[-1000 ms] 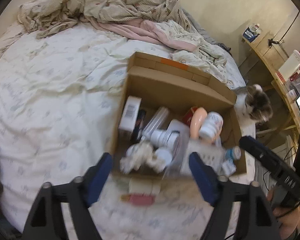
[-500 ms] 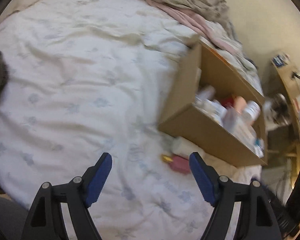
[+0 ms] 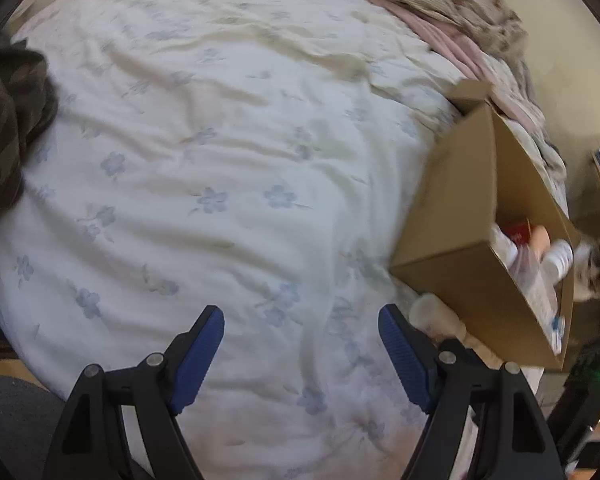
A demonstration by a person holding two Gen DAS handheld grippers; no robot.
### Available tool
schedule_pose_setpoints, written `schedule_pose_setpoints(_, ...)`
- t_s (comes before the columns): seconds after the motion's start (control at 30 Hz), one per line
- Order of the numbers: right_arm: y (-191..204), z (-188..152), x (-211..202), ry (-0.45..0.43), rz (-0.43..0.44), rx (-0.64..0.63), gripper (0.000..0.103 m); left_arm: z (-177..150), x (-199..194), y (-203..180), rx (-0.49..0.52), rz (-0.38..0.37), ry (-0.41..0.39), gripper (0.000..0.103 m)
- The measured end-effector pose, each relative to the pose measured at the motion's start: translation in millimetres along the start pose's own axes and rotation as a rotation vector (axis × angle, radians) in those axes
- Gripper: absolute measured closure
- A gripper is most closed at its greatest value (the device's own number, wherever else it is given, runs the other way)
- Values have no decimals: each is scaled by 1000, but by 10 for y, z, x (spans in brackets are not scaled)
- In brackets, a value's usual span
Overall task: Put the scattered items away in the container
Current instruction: 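Move both grippers back to the last items beside the box, then grasp the white pill bottle with right gripper while left grasps pink perfume bottle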
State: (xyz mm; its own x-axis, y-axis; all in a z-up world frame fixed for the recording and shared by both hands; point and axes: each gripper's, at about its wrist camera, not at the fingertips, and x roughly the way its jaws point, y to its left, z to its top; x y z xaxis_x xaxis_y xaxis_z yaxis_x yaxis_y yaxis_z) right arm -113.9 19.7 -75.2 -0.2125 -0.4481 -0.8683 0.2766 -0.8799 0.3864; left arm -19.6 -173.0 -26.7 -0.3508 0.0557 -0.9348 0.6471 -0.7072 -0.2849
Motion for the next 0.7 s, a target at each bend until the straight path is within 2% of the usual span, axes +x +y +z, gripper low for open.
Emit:
schedule_pose_setpoints(0.1, 25, 66, 223, 38, -36, 19, 28, 12, 17, 55, -12, 2, 7, 23)
schedule_pose_setpoints(0.17, 8, 72, 251, 26, -36, 20, 28, 19, 12, 83, -18, 11, 5, 23)
schedule_pose_setpoints(0.2, -3, 68, 242, 16, -38, 9, 29, 21, 10, 94, -24, 8, 2, 23)
schedule_pose_setpoints(0.23, -12, 62, 226, 11, -43, -2, 36, 20, 13, 93, -25, 3, -1, 23)
schedule_pose_setpoints(0.3, -49, 43, 170, 9, -20, -17, 36, 8, 30, 59, -6, 7, 6, 23)
schedule_pose_setpoints(0.37, -110, 18, 54, 9, -6, -30, 36, -30, 56, -11, 32, -19, 35, 23)
schedule_pose_setpoints(0.47, -243, -39, -182, 21, 34, -50, 36, -160, 138, -274, 156, -114, 135, 23)
schedule_pose_setpoints(0.57, -510, -103, -459, 34, 55, -26, 36, -357, 150, -583, 317, -75, 128, 23)
schedule_pose_setpoints(0.63, -740, -121, -663, 27, 75, 18, 36, -442, 190, -758, 372, -122, 150, 23)
schedule_pose_setpoints(0.7, -919, -97, -823, 4, 105, 71, 36, -497, 242, -914, 414, -97, 145, 23)
